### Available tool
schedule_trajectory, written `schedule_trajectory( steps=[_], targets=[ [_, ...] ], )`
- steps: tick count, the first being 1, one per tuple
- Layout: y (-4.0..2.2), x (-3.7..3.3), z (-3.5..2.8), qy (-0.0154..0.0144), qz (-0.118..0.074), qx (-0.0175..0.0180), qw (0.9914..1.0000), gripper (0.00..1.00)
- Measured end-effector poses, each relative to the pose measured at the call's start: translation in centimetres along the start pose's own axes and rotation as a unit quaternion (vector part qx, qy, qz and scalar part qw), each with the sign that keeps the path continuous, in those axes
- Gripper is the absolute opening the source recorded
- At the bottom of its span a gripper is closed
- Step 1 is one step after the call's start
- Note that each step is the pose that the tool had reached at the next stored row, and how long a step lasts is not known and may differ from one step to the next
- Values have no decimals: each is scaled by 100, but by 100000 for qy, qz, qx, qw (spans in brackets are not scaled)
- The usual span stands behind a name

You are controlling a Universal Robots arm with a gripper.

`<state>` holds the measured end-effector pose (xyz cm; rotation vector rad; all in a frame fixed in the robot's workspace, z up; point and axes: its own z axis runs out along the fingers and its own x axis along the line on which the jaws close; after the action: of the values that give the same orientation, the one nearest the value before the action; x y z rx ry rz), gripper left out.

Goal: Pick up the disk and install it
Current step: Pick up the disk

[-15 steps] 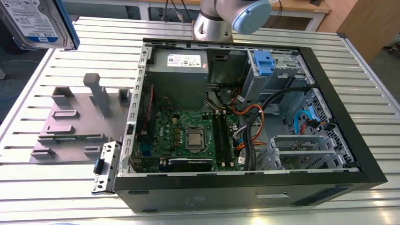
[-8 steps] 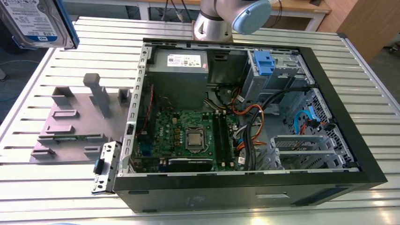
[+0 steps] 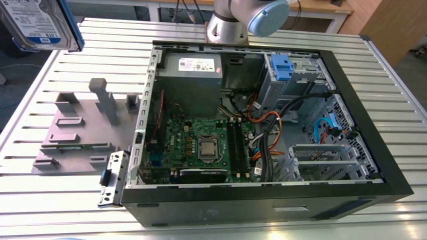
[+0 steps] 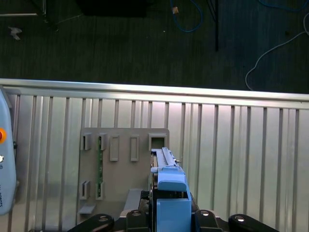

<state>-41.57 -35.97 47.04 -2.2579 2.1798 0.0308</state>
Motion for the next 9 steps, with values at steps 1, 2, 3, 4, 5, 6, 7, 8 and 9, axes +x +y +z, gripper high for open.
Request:
schedule_trajectory(
  steps=[1, 2, 3, 4, 5, 6, 7, 8, 9],
  targets=[
    [0, 0, -1, -1, -2, 1, 100000, 36],
    [0, 0, -4, 1, -1, -1, 100000, 36],
    [0, 0, -6, 1, 1, 0, 100000, 36],
    [0, 0, -8, 1, 0, -2, 100000, 36],
    [0, 0, -9, 0, -1, 0, 100000, 36],
    [0, 0, -11, 0, -2, 0, 100000, 36],
    [0, 0, -13, 1, -2, 0, 100000, 36],
    [0, 0, -14, 1, -1, 0, 100000, 36],
    [0, 0, -16, 0, -1, -2, 100000, 36]
  ],
)
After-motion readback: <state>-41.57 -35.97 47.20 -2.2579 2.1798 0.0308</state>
